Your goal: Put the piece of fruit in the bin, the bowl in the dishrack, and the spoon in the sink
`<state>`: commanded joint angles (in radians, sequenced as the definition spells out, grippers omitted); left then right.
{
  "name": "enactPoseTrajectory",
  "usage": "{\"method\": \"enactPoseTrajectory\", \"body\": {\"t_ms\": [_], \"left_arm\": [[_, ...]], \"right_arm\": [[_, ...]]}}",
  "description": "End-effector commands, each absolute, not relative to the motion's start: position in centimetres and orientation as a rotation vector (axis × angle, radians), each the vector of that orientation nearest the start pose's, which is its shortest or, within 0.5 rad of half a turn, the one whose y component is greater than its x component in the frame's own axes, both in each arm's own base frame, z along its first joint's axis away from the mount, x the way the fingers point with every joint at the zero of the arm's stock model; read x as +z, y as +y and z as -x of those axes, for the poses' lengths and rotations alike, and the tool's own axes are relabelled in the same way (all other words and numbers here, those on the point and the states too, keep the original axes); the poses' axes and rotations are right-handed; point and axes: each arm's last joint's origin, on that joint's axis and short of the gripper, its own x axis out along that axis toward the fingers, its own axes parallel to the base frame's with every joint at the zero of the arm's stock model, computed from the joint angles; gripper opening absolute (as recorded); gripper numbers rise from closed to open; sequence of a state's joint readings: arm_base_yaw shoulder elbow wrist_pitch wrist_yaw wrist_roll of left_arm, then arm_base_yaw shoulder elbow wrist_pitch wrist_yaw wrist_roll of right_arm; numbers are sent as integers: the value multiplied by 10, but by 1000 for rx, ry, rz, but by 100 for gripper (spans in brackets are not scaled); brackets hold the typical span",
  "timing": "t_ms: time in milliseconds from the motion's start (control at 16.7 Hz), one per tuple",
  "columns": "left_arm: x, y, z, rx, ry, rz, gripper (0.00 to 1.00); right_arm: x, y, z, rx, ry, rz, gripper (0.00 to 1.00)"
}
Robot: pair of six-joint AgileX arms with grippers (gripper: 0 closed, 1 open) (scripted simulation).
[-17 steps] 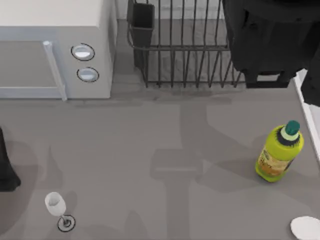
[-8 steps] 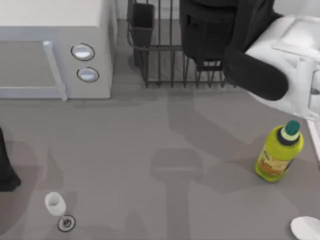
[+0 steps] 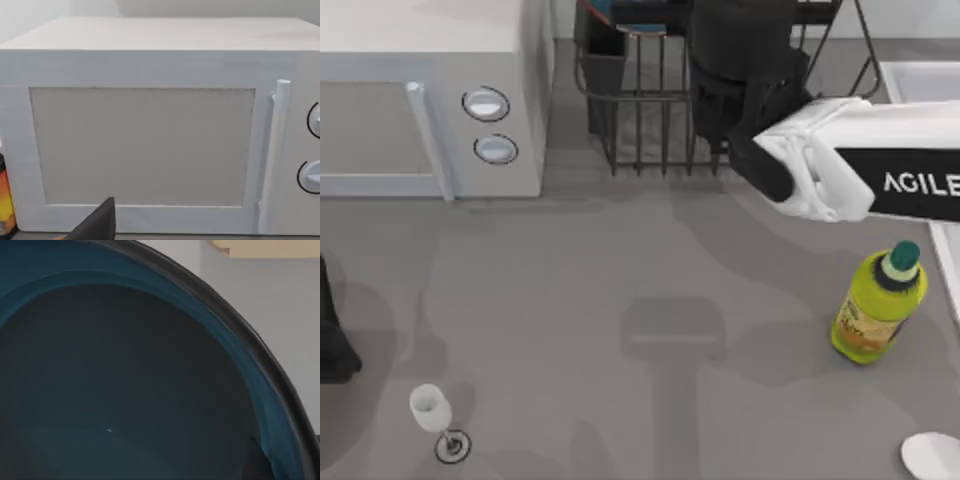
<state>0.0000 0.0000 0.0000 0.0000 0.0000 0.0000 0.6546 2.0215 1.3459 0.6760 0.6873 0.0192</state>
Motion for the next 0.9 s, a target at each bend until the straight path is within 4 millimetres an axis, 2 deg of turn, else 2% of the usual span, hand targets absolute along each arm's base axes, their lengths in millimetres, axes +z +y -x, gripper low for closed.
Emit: {"method": "enactPoseTrajectory", "body": {"t_ms": [120, 360, 900], "left_arm": [[160, -1, -106, 0, 0, 0, 100], [160, -1, -106, 0, 0, 0, 100], [160, -1, -106, 0, 0, 0, 100]], "right_arm": [[219, 262, -382, -10, 0, 0, 0], [219, 262, -382, -10, 0, 0, 0], [219, 262, -382, -10, 0, 0, 68]]}}
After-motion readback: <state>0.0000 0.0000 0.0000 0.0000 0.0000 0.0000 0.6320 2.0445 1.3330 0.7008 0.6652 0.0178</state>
